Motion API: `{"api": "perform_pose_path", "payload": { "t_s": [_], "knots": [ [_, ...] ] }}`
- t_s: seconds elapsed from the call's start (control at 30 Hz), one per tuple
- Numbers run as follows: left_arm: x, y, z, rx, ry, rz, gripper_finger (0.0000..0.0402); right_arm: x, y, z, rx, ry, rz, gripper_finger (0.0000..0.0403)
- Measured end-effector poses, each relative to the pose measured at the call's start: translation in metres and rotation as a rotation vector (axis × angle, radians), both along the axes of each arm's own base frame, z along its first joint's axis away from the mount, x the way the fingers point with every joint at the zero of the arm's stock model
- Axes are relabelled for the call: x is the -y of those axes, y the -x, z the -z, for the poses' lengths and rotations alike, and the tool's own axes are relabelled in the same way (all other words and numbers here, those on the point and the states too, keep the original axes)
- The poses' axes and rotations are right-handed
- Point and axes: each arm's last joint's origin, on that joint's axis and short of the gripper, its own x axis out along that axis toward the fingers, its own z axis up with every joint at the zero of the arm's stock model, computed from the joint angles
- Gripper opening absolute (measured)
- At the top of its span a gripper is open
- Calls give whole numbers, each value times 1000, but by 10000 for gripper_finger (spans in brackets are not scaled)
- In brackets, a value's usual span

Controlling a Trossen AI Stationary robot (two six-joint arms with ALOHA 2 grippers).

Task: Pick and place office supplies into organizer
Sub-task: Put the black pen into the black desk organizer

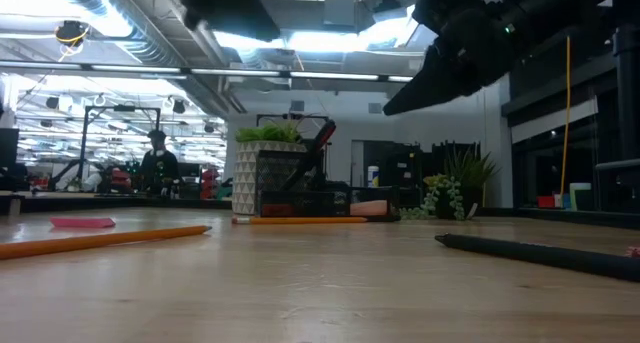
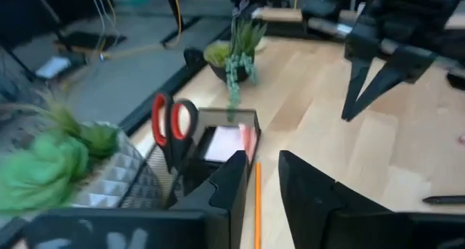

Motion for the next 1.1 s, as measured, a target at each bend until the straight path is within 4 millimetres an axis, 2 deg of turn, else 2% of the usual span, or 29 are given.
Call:
{"api": "perform_pose_path", "payload": {
  "t_s": [0.27,0.43,0.57,0.7,0.93,1.1],
  "knots": [
    [7,43,5,12,-5,98,7,-14,-9,-25,38,-31,-27,10],
    [5,64,17,38,10,137,1,-24,-11,-41,-15,-102,-3,10],
    [5,73,29,93,18,258,1,-33,-9,-48,-45,-156,16,10],
    [4,80,38,177,31,399,1,-47,-2,-47,-83,-220,23,10],
    [0,90,56,169,58,481,1,-78,13,-44,-76,-325,78,3],
    [3,90,56,196,43,560,1,-91,14,-37,-82,-367,120,2]
  ]
}}
